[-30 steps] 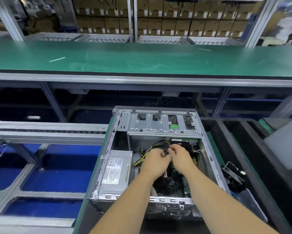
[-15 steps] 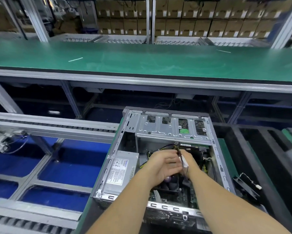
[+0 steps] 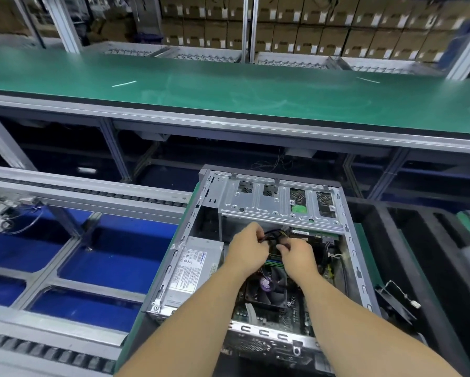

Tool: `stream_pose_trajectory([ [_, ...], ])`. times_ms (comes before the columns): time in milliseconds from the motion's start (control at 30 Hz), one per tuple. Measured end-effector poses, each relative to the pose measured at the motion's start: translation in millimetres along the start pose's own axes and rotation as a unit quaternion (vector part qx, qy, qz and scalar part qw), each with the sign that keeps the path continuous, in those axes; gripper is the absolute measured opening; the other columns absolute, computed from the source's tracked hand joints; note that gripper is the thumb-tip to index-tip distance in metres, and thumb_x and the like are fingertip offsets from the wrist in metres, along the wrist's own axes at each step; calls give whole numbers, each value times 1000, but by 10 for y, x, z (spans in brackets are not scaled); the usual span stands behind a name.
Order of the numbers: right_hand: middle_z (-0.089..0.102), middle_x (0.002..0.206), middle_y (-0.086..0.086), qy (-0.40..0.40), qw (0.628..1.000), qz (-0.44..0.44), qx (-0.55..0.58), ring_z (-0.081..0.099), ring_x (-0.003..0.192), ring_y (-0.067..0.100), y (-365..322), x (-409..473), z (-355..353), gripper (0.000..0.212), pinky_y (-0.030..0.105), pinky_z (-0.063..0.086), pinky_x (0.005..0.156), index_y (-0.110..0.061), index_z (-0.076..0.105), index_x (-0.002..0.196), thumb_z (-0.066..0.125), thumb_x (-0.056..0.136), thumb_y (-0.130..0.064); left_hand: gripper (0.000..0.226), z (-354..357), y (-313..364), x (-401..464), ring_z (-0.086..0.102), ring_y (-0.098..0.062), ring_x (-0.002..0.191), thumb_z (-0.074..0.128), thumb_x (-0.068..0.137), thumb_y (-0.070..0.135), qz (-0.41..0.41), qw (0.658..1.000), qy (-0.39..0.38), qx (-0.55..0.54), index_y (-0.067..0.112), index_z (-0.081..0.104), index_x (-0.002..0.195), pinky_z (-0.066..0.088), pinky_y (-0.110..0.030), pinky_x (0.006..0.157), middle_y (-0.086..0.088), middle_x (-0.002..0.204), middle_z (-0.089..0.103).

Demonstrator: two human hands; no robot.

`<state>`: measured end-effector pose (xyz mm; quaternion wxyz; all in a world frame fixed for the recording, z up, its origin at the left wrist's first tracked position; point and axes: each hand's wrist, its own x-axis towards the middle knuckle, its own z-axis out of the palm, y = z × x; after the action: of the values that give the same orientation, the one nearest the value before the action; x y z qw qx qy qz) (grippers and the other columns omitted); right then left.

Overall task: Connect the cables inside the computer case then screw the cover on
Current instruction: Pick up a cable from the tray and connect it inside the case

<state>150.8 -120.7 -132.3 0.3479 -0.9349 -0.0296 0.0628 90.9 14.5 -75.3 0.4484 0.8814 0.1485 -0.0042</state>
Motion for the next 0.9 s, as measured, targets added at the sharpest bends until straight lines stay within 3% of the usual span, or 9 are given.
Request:
stream_pose_trajectory([
  [133, 71, 115, 13, -5, 999, 32, 31, 63, 99, 28, 44, 50, 28, 26, 31, 48, 88, -6, 71, 119, 54, 102, -15, 12, 66, -107, -43, 62, -28, 92, 52, 94, 27, 5, 997, 7, 77, 22, 60, 102, 54, -37, 80, -3, 99, 67],
  [267, 70, 110, 9, -57, 998, 23, 18, 63, 104, 25, 63, 119, 44, 24, 26, 46, 86, -10, 69, 120, 59, 100, -19, 13, 114, -147, -41, 61, -28, 94, 49, 96, 29, 7, 990, -3, 142, 22, 59, 101, 51, -34, 77, -4, 105, 67],
  [367, 65, 90, -1, -74, 997, 9, -8, 62, 95, 21, 63, 159, 35, 34, 27, 47, 80, -16, 64, 128, 65, 95, -24, 15, 115, -150, -16, 62, -28, 94, 47, 99, 30, 14, 991, 0, 134, 21, 58, 105, 52, -36, 77, -5, 105, 67],
  [467, 69, 103, 4, -77, 996, 15, -36, 62, 99, 21, 94, 183, 41, 43, 24, 45, 80, -14, 64, 131, 68, 94, -35, 14, 102, -123, -2, 61, -30, 89, 45, 102, 31, 24, 994, 26, 105, 20, 54, 98, 53, -38, 73, -5, 97, 66],
  [567, 73, 109, 7, -36, 998, 41, 45, 64, 99, 21, 122, 190, 86, 39, 24, 45, 81, -10, 69, 124, 71, 93, -33, 17, 93, -97, 14, 61, -30, 84, 45, 102, 31, 28, 996, 45, 71, 19, 49, 91, 53, -40, 73, -5, 90, 65],
  [667, 71, 87, 3, -6, 983, 102, 150, 61, 76, 17, 138, 214, 121, 28, 25, 44, 66, -8, 74, 114, 70, 94, -26, 17, 94, -95, 8, 61, -30, 83, 46, 102, 32, 22, 997, 39, 61, 19, 51, 93, 54, -41, 72, -5, 89, 65],
  [733, 73, 92, 8, -3, 975, 139, 171, 65, 82, 24, 152, 244, 137, 29, 26, 44, 65, -7, 73, 115, 70, 94, -26, 16, 107, -105, 15, 60, -30, 83, 46, 102, 32, 25, 997, 32, 62, 19, 51, 95, 54, -42, 73, -6, 89, 65],
  [833, 73, 109, 14, -9, 978, 150, 142, 67, 101, 29, 166, 268, 163, 32, 27, 45, 76, -5, 72, 118, 65, 97, -28, 15, 123, -123, 31, 59, -29, 83, 46, 102, 31, 15, 998, 26, 60, 19, 51, 94, 51, -39, 70, -5, 90, 64],
  [900, 74, 105, 16, -4, 976, 155, 154, 67, 101, 29, 169, 292, 192, 25, 32, 48, 82, -5, 74, 109, 65, 96, -24, 14, 133, -137, 45, 59, -27, 82, 47, 102, 31, -1, 998, 25, 49, 20, 51, 94, 48, -36, 68, -3, 89, 62],
])
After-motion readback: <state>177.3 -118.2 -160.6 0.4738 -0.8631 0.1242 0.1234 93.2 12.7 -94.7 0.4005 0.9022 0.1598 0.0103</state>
